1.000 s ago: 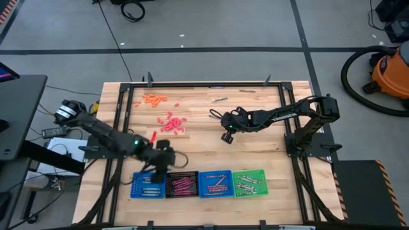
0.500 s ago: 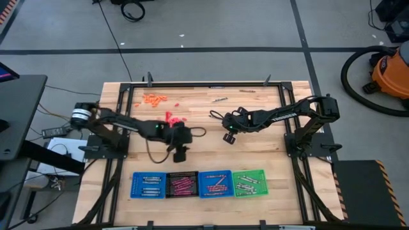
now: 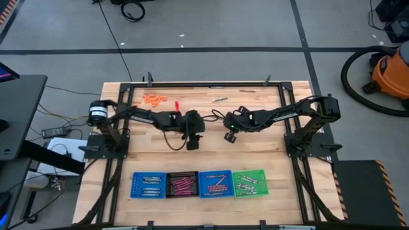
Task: Sort crayons
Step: Put the black crayon into the left blue bin, then put the white crayon into the green bin
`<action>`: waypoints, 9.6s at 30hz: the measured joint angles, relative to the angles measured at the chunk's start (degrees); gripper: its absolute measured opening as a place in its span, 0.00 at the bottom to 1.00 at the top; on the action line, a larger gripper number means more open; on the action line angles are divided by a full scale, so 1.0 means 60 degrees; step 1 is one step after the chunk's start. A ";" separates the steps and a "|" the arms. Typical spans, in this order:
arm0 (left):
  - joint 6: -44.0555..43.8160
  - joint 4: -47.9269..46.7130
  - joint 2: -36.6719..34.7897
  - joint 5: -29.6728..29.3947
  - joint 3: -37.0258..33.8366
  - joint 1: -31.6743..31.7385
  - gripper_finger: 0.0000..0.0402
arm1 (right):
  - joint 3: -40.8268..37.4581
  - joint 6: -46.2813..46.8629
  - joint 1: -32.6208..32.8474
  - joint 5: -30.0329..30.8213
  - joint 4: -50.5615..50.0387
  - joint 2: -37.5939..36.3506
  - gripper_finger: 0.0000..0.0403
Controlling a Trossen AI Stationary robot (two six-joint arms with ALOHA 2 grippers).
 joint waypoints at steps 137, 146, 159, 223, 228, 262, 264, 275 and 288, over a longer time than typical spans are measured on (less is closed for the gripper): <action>-0.3978 -0.6959 -0.2707 -0.0090 0.1566 -0.4050 0.04 | -0.1517 0.1166 0.1137 -0.0573 -0.0915 -0.4688 0.07; -0.6651 -0.6957 -0.3897 -0.0192 -0.0279 -0.6387 0.04 | -0.1517 0.0873 0.1101 -0.0542 -0.0519 -0.4688 0.07; -0.7731 -0.5445 -0.4141 -0.0145 -0.2098 -0.8304 0.09 | -0.1517 0.0741 0.0902 -0.0540 -0.0326 -0.4688 0.07; -0.1513 0.5193 -0.0538 0.0503 -0.1000 0.1823 0.36 | -0.1521 -0.0265 0.0182 0.0176 0.0844 -0.3155 0.07; -0.1236 0.6459 -0.0538 0.0503 -0.1000 0.1848 0.36 | -0.1521 -0.0374 0.0172 0.0178 0.0829 -0.3155 0.07; 0.0236 -0.3354 0.5315 0.1692 0.8460 0.3471 0.36 | -0.1536 -0.1721 -0.1268 -0.0408 0.0345 -0.3228 0.07; 0.0280 -0.3566 0.5442 0.1624 0.8447 0.3480 0.36 | -0.1667 -0.2109 -0.1695 -0.0790 0.0874 -0.3227 0.07; 0.0811 -0.4406 0.5148 0.1257 0.8132 0.3539 0.36 | -0.1882 -0.3449 -0.3957 -0.3624 0.3487 -0.1833 0.04; 0.0259 -0.1791 0.2640 0.1993 0.4298 0.2899 0.36 | 0.0254 -0.3735 -0.4442 -0.3934 0.3427 0.0754 0.17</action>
